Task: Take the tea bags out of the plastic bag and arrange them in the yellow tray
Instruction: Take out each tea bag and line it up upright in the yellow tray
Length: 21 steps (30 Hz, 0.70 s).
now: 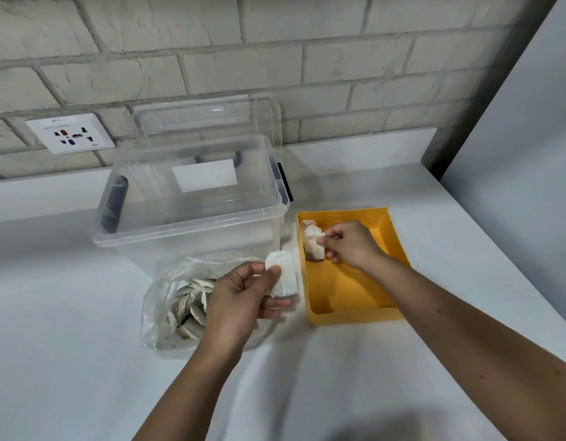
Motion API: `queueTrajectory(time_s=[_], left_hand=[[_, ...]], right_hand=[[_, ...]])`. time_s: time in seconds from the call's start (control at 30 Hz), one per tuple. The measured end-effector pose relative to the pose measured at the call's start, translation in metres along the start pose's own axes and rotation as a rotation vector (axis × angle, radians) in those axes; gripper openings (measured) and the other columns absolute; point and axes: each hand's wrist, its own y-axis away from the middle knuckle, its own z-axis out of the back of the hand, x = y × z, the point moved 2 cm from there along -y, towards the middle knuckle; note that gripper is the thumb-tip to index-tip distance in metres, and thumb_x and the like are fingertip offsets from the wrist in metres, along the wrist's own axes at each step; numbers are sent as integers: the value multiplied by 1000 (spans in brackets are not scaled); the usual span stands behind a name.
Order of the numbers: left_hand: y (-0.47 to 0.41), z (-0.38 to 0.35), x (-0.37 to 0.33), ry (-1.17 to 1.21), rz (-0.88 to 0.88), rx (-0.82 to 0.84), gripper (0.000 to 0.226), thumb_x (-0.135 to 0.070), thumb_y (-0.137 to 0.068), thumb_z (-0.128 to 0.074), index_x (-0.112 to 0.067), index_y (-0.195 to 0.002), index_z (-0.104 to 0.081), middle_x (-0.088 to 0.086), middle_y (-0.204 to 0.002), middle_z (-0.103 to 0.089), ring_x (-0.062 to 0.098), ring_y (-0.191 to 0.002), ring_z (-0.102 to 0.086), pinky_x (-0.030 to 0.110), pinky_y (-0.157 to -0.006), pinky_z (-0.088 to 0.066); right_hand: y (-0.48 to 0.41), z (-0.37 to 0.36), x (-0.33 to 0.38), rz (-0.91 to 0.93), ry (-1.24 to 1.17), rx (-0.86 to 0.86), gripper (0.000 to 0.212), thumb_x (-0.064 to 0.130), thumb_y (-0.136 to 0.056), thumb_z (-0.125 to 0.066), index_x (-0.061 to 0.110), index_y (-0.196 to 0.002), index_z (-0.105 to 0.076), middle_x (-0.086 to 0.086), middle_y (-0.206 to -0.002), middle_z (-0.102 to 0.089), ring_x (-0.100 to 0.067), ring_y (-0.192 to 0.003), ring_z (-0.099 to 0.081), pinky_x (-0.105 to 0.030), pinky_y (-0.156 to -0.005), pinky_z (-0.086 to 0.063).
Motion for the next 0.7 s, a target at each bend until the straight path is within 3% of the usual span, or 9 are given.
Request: queueTrajectory(time_s=[0.2,0.33,0.53,0.6,0.7], left_hand=[[-1,1,1,10,-3,5,7,-18,-92,-68,-17,-86,-65,-2,-66,-72,30,-72,-76,41,-72,-47],[-1,0,0,15,-3,12,8,-18,-92,-67,-17,-85,-65,-2,-64,-71,29,-72,-76,37,-68,-49],[-1,1,2,14,4,21,8,-18,-92,-67,-18,-84,-65,0,-68,-72,29,-73,-76,35,-66,-51],[0,0,1,12,7,24,8,-17,-93,-67,-17,-84,-64,0,-67,-71,29,-73,-76,33,-62,-52],[1,0,0,20,15,33,6,-15,-93,-66,-14,-87,-64,1,-68,-71,28,-70,-76,26,-52,-55]], right_hand=[[-13,-11,-2,1,-24,-136,19,24,-86,-74,9,-97,-72,-1,-66,-66,-17,-56,-62,-37,-66,-60],[-14,-16,-1,69,61,-192,19,27,-85,-74,11,-96,-73,-5,-82,-72,-24,-75,-69,-42,-75,-59],[-14,-14,-1,63,193,-253,18,26,-89,-68,14,-100,-73,-3,-98,-72,-21,-92,-65,-31,-78,-52],[-14,-14,-4,33,156,-210,18,25,-88,-69,12,-101,-73,-4,-94,-73,-21,-83,-66,-32,-75,-54],[-12,-18,-7,-50,-40,-147,17,19,-87,-72,7,-100,-70,-3,-75,-70,-17,-53,-62,-31,-56,-58]])
